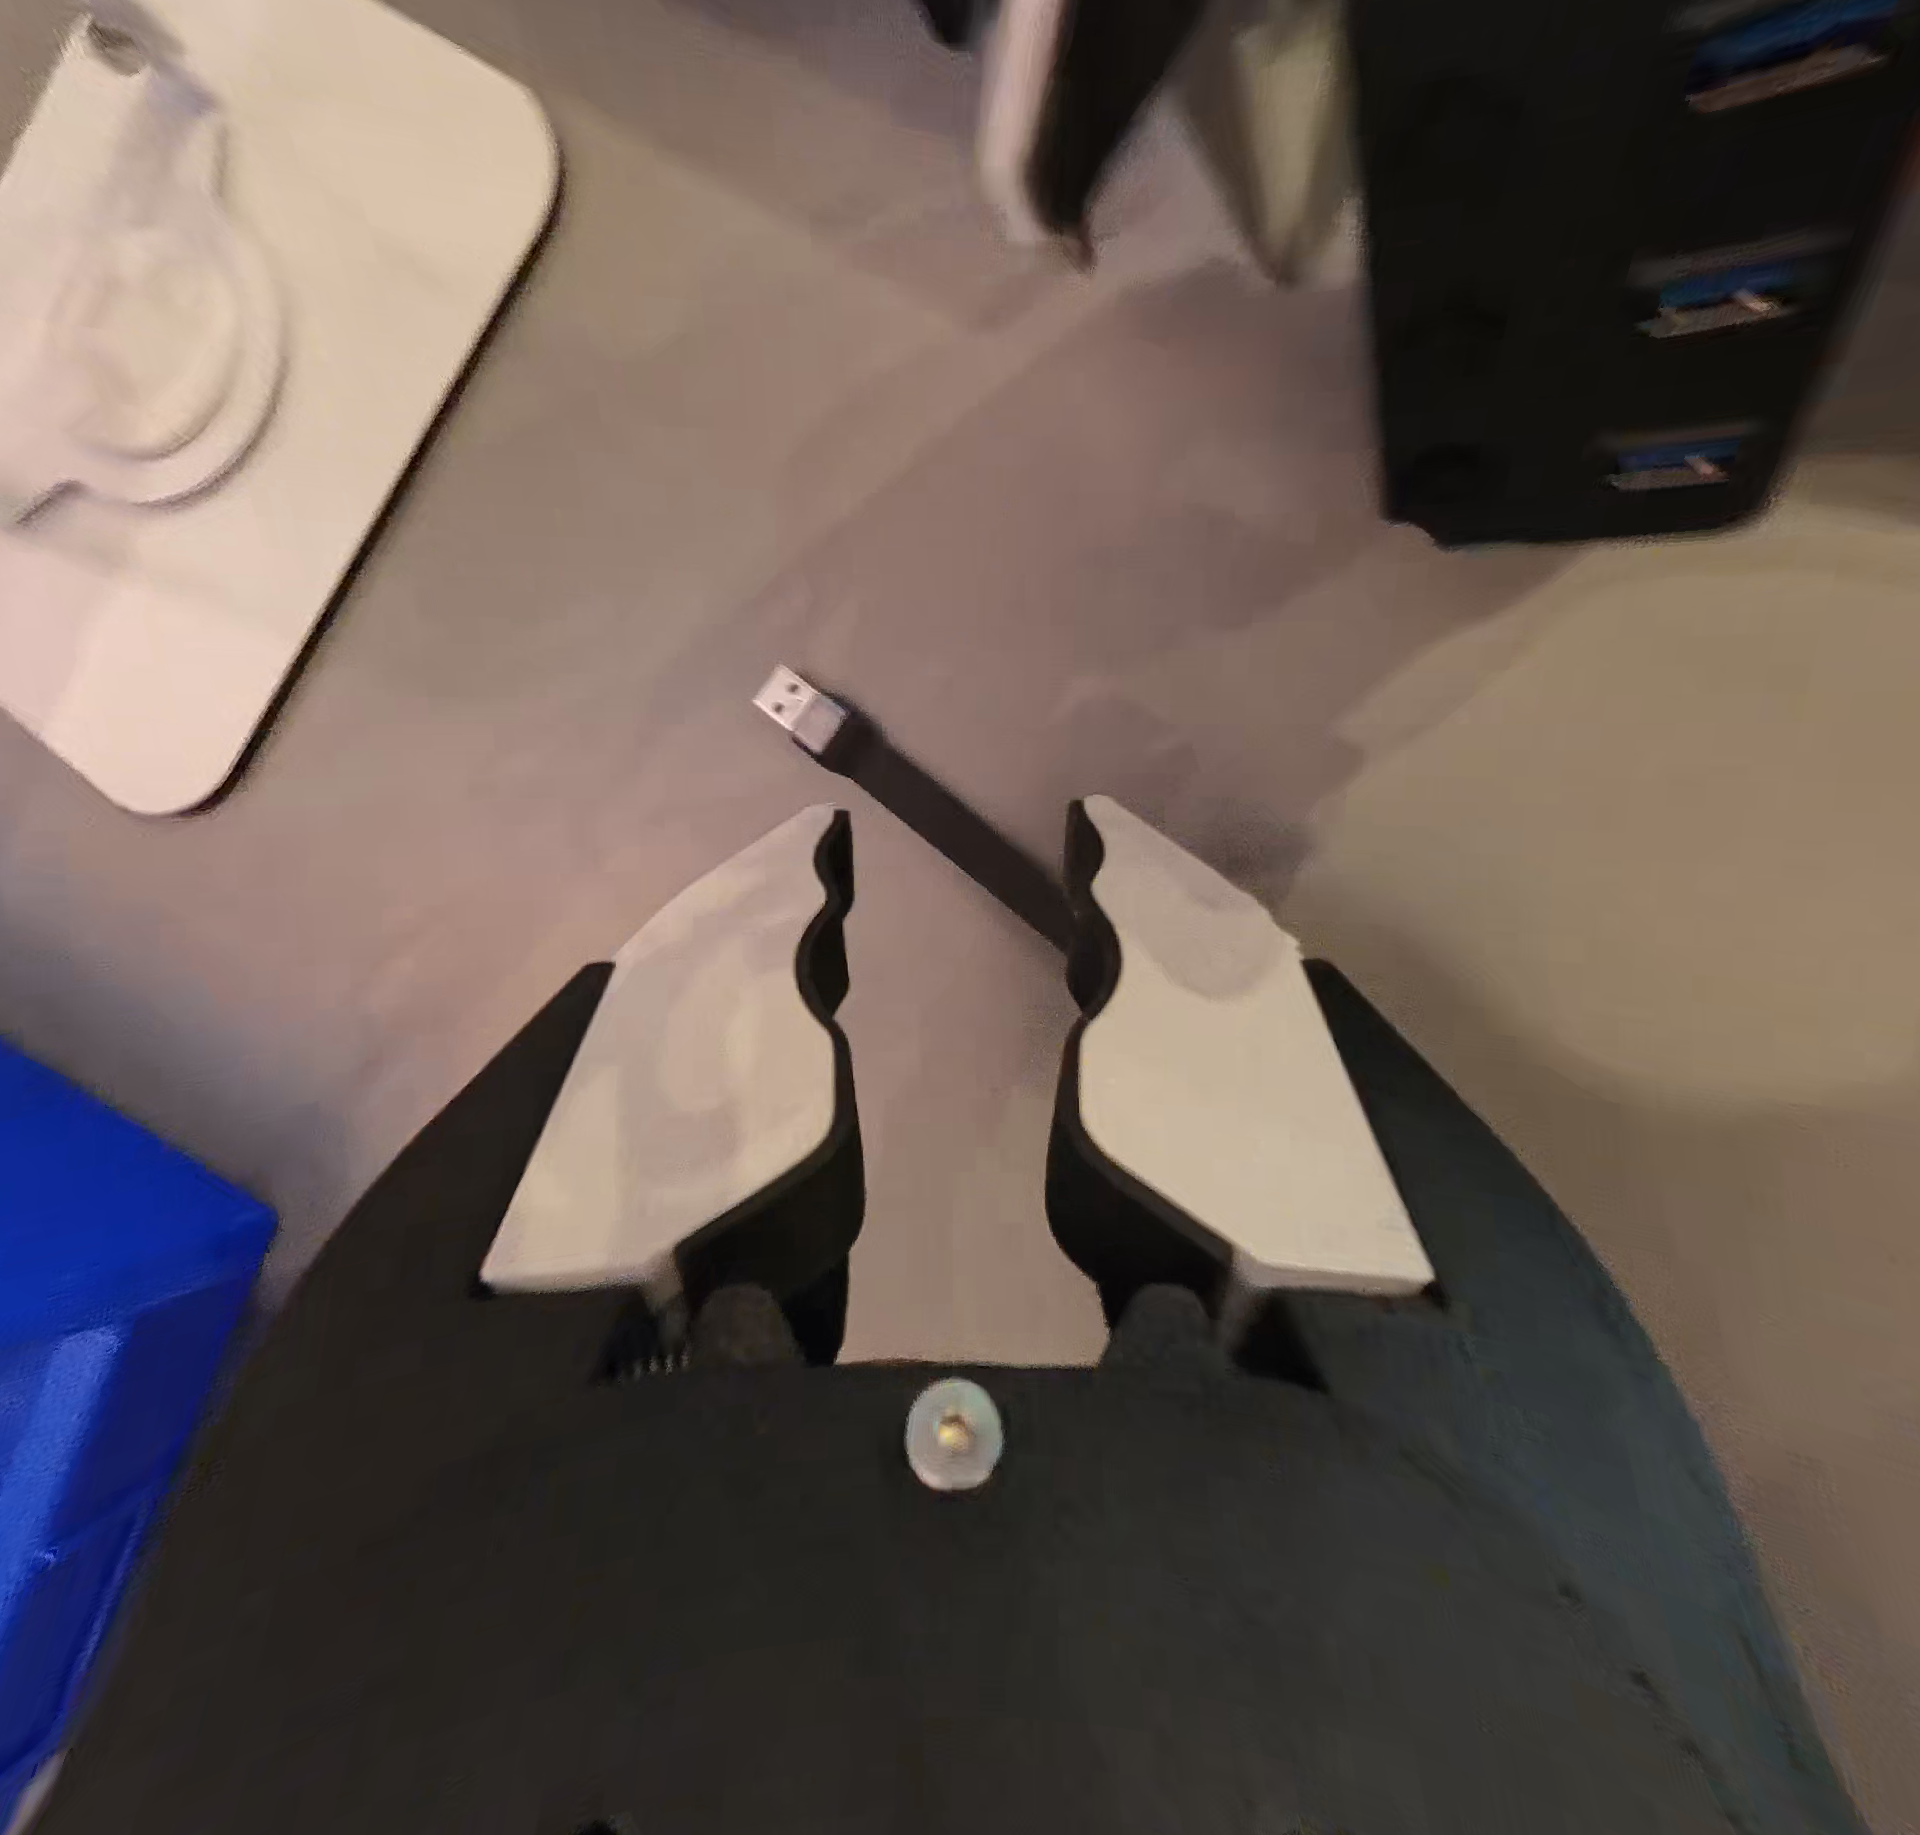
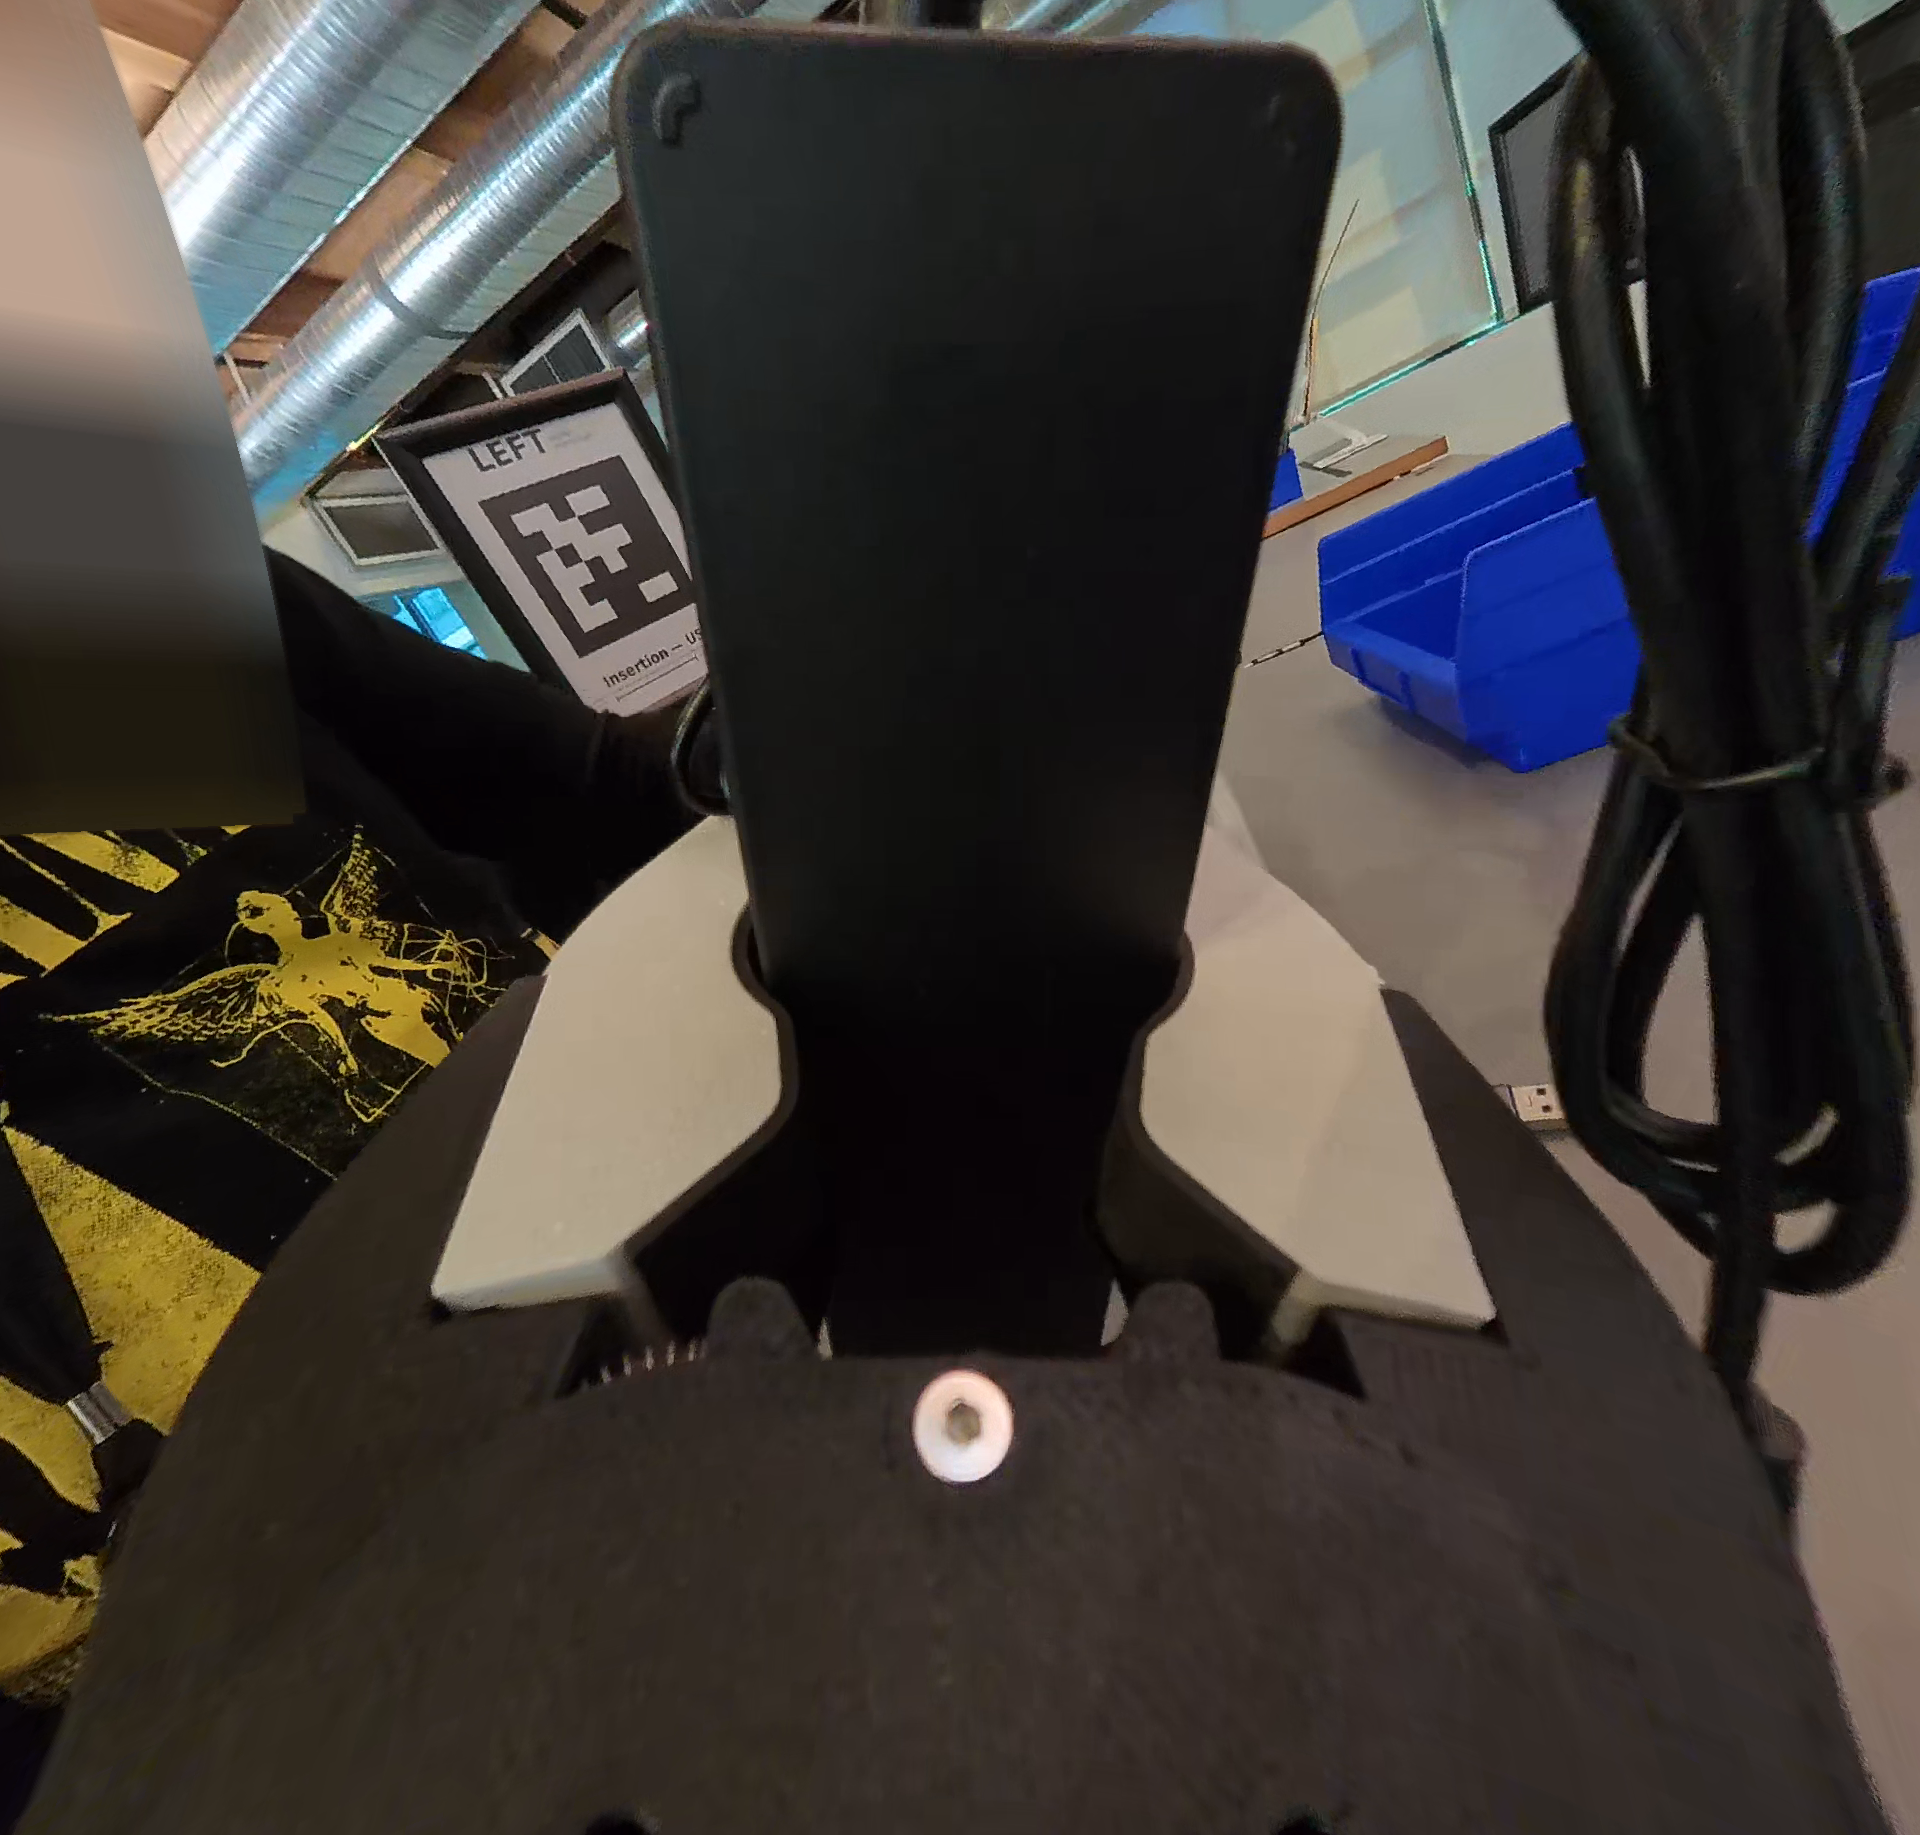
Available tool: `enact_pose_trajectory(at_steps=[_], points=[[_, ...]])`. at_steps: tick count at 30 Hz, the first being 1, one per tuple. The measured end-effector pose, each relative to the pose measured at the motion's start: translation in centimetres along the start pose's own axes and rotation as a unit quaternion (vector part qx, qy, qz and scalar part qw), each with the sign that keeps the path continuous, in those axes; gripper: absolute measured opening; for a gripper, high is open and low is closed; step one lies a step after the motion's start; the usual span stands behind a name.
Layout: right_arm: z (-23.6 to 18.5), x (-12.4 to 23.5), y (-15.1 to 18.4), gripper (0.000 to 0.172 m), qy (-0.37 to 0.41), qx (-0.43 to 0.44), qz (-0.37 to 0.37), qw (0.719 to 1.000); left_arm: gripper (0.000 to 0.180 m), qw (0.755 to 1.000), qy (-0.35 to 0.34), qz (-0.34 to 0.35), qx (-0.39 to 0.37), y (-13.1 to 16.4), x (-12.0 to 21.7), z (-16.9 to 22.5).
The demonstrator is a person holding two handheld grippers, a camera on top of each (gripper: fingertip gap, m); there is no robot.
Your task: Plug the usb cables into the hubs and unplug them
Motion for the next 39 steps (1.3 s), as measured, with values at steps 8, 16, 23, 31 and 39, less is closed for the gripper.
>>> enact_pose_trajectory(at_steps=[8,16,23,31,39], points=[[0.1,0.7,-0.5,0.066,0.015,0.008,0.011,1.000,0.034,0.996,-0.067,-0.036,0.054,-0.3,-5.1,-1.4],[0.0,0.7,-0.7,0.067,0.009,0.008,0.024,1.000,0.016,0.994,-0.099,-0.017,0.050,0.1,-5.8,-1.3],[-0.1,1.0,-1.2,0.067,0.012,0.010,0.037,0.999,0.015,0.997,-0.060,-0.017,0.047,0.0,-6.0,-1.9],[-0.2,1.3,-1.5,0.067,0.014,0.014,0.045,0.999,0.014,0.998,-0.020,-0.011,0.064,0.0,-6.2,-2.9],[0.4,2.0,-1.6,0.067,0.028,0.008,0.056,0.998,0.011,0.998,0.027,0.003,0.053,0.2,-5.9,-3.4]])
Point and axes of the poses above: each gripper's, where its closed fingertips meet, x back along the fingers, y out of its underside, z = x × y across the jaws, the point moved 6 cm from there along x, back along the fingers, and after that the axes turned 11 degrees about x, right-handed, at the moved point
